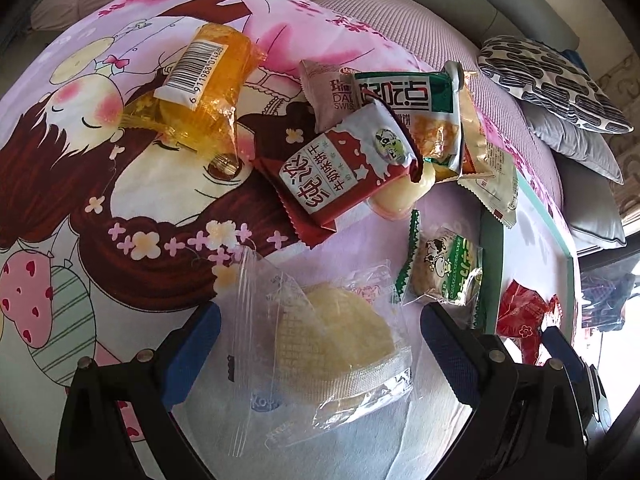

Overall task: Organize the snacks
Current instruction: 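Grasp the bagged round bun with the left gripper while the right gripper grasps the green-labelled cookie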

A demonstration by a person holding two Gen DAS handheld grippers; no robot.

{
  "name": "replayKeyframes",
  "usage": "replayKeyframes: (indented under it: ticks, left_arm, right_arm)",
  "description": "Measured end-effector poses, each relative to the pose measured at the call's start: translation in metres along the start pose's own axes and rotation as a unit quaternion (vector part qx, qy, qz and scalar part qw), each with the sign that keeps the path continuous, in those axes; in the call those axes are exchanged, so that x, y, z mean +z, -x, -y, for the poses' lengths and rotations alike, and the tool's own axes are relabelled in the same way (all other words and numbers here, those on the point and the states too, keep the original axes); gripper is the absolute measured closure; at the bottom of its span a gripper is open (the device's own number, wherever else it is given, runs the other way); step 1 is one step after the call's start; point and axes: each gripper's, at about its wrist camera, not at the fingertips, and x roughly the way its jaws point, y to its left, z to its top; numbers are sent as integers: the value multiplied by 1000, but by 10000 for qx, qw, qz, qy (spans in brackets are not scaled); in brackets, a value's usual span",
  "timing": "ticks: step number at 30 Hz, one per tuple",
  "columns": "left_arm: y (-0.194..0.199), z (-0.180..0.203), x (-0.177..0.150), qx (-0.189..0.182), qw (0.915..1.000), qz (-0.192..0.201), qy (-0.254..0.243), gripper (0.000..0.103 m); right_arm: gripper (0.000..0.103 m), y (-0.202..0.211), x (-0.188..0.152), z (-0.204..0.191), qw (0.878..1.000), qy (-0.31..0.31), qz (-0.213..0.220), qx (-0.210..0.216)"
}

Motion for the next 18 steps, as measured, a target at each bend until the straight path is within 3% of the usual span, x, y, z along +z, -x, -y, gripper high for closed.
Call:
replayKeyframes:
  ticks: [6,8,12,18]
  left_arm:
    - [3,1,-4,-45,10000,-40,9,6]
    - [5,2,-5,-113,9999,-30,20,23]
    - [9,3,-6,-193,9998,-47,12,33]
    - [6,4,-5,-248,9997,-59,-18,40]
  right_arm:
    - [0,-1,0,-1,10000,14,-1,-23]
    - [0,-1,0,-1,10000,11,0,-26]
    - [0,-1,-1,-2,10000,30,-2,-30]
    - [0,-1,-1,-2,10000,55,-2,-38]
